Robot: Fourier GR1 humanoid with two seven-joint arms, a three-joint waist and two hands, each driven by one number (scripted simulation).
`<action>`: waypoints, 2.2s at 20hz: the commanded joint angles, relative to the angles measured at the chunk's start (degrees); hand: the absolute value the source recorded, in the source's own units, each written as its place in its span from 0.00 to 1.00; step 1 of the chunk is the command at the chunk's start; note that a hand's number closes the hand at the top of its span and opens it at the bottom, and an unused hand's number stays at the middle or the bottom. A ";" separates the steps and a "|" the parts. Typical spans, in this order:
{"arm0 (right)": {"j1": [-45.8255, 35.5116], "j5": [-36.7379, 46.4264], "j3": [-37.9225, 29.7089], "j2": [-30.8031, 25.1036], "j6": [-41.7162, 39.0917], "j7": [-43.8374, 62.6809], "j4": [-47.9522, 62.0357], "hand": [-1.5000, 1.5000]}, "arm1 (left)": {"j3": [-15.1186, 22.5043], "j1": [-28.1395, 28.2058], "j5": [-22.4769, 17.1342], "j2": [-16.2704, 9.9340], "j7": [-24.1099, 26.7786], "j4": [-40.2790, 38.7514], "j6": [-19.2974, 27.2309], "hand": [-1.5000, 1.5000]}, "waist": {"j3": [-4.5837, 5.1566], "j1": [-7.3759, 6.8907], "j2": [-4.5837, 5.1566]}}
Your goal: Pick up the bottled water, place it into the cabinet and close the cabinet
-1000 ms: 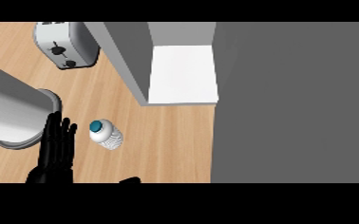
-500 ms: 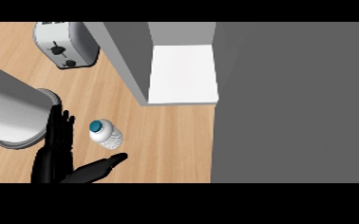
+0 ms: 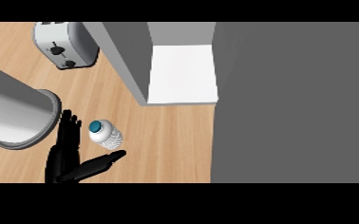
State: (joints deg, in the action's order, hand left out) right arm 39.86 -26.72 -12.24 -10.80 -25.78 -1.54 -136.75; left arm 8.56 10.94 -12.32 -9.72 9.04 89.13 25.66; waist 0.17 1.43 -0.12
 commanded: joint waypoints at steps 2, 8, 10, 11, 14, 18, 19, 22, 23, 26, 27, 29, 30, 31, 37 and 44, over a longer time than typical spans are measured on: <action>6.50 -9.94 -1.27 0.79 -1.06 1.33 -11.56 0.00 | -4.24 -4.04 -3.26 0.85 4.34 -10.07 -3.75 0.00 | -0.01 0.51 -0.03; 6.89 -11.29 -0.74 -0.28 -0.26 1.74 -10.59 0.00 | -8.12 -9.33 -4.15 3.85 14.21 -24.54 -6.01 0.00 | 0.06 0.19 0.24; 7.21 -12.18 -2.05 -0.76 -0.67 1.01 -10.18 0.00 | -9.26 -8.55 -6.29 3.56 14.07 -23.28 -8.12 0.00 | -0.03 -0.28 0.09; 8.94 -10.05 -1.57 0.11 -2.34 -0.90 -10.26 0.00 | -9.83 -8.98 -6.16 4.86 18.31 -27.40 -8.97 0.00 | 0.00 0.13 0.06; 9.56 -9.49 -0.22 0.43 -1.02 -0.41 -12.26 0.00 | -10.83 -10.23 -8.73 5.37 21.09 -31.66 -14.75 0.00 | 0.08 0.29 0.10; 10.66 -12.80 -3.88 -1.72 -1.75 -1.45 -10.12 0.00 | -11.96 -12.50 -9.64 5.55 27.18 -37.90 -20.83 0.00 | 0.05 0.30 0.14; 10.32 -13.45 -1.70 -2.26 -1.18 -0.03 -12.22 0.00 | -11.62 -13.02 -9.51 6.63 27.49 -38.83 -20.66 0.00 | 0.12 0.25 0.25; 10.48 -14.20 -4.88 -3.77 -2.12 -1.41 -10.64 0.00 | -12.37 -15.39 -9.64 7.00 30.44 -43.44 -23.27 0.00 | 0.05 0.17 0.21; 10.23 -15.10 -6.14 -3.96 -2.36 -1.85 -8.61 0.00 | -13.54 -16.61 -10.29 5.66 30.65 -44.61 -24.64 1.00 | -0.01 -0.07 0.19; 12.42 -11.95 -4.11 -1.97 -3.44 -4.10 -9.88 0.00 | -14.83 -16.18 -13.39 8.12 33.19 -46.67 -29.35 1.00 | 0.04 0.36 0.08; 11.52 -12.62 -3.57 -3.16 -1.62 -1.97 -12.23 0.00 | -15.35 -16.98 -14.24 8.30 32.46 -45.30 -29.16 1.00 | 0.06 -0.19 0.15; 11.29 -13.29 -5.18 -3.09 -1.26 -2.81 -10.67 0.00 | -16.21 -17.79 -15.38 7.90 32.73 -46.39 -31.47 1.00 | -0.01 -0.34 0.12; 11.89 -11.42 -3.15 -2.66 -0.46 -1.43 -12.74 0.00 | -16.52 -19.08 -15.65 8.48 33.04 -46.40 -31.02 1.00 | 0.01 -0.36 0.15; 11.63 -14.85 -6.60 -4.05 -0.68 -2.12 -10.94 0.00 | -16.33 -20.49 -15.65 7.43 30.42 -46.59 -31.13 1.00 | -0.04 -0.34 0.12; 9.91 -10.84 -2.83 -2.86 1.41 -1.14 -11.81 0.00 | -14.64 -20.08 -12.69 2.98 34.35 -49.23 -38.26 1.00 | -0.02 -0.64 0.15; 9.47 -11.48 -5.26 -3.67 -2.31 -5.27 -7.15 0.00 | -17.14 -24.02 -12.77 -5.73 36.08 -54.03 -47.17 1.00 | -0.05 -0.37 0.15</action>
State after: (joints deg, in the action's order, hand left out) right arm 47.72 -34.29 -17.48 -15.93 -29.15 -9.48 -135.32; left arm -7.38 -10.98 -25.38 -11.86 43.49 37.02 -18.52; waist 0.16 1.13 0.04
